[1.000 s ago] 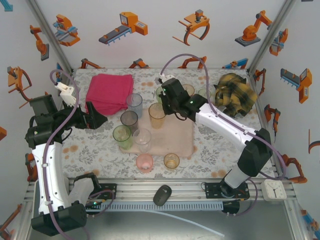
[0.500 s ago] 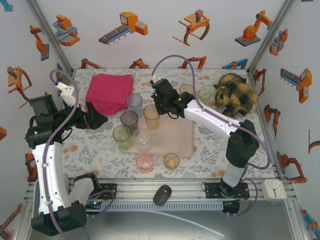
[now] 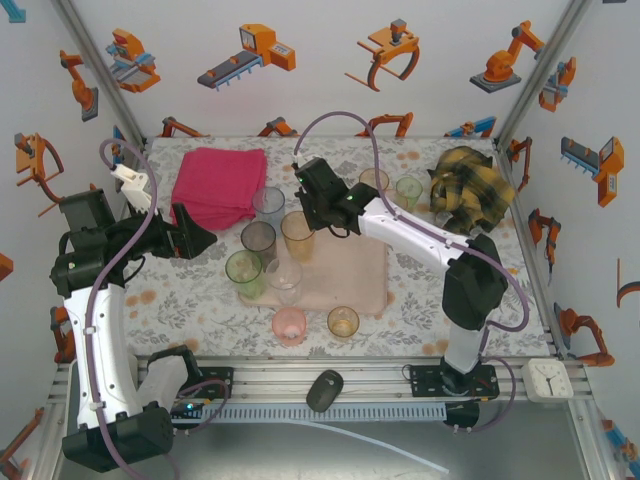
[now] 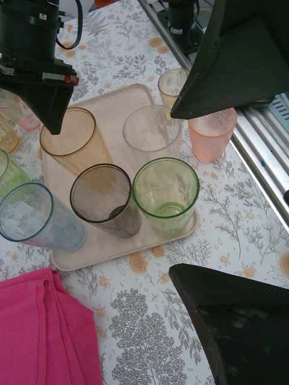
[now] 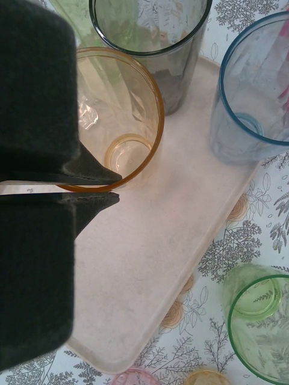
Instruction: Place the glasses into the tray
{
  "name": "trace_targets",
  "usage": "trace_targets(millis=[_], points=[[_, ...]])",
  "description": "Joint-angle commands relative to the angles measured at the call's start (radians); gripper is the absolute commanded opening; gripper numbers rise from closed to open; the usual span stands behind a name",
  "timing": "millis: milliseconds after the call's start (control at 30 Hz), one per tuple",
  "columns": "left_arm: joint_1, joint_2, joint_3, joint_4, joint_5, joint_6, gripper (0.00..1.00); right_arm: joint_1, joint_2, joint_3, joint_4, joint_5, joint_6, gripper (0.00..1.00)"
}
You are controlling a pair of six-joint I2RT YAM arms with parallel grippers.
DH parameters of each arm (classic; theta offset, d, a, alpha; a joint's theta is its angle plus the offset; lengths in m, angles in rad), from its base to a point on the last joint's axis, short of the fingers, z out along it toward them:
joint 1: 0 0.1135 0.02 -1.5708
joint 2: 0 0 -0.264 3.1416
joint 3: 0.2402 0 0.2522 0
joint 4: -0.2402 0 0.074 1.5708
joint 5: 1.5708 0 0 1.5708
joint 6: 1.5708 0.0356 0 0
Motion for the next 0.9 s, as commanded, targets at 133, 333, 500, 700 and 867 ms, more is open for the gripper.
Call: trace_targets(millis=[133, 333, 500, 700, 867], points=[[0.004, -0.004, -0.001, 0.01, 0.038, -0.011, 0.98, 0.006, 0.004, 0.016, 0.026, -0.001, -0.002, 0.05], [0.004, -0.005, 0.002, 0.01, 0.04, -0.015, 0.98, 0.006, 0.018, 0.013, 0.034, -0.003, 0.0, 0.05], [0.004, -0.004, 0.001, 0.01, 0.04, -0.015, 0.98, 0.006, 0.018, -0.004, 0.042, 0.0, 0.004, 0.05], [0.004, -0.005, -0.003, 0.012, 0.037, -0.014, 0.98, 0.006, 0.024, -0.015, 0.05, 0.009, 0.0, 0.06], [0.004, -0.007, -0.006, 0.015, 0.037, -0.012, 0.98, 0.006, 0.025, -0.027, 0.063, 0.016, 0.003, 0.06]])
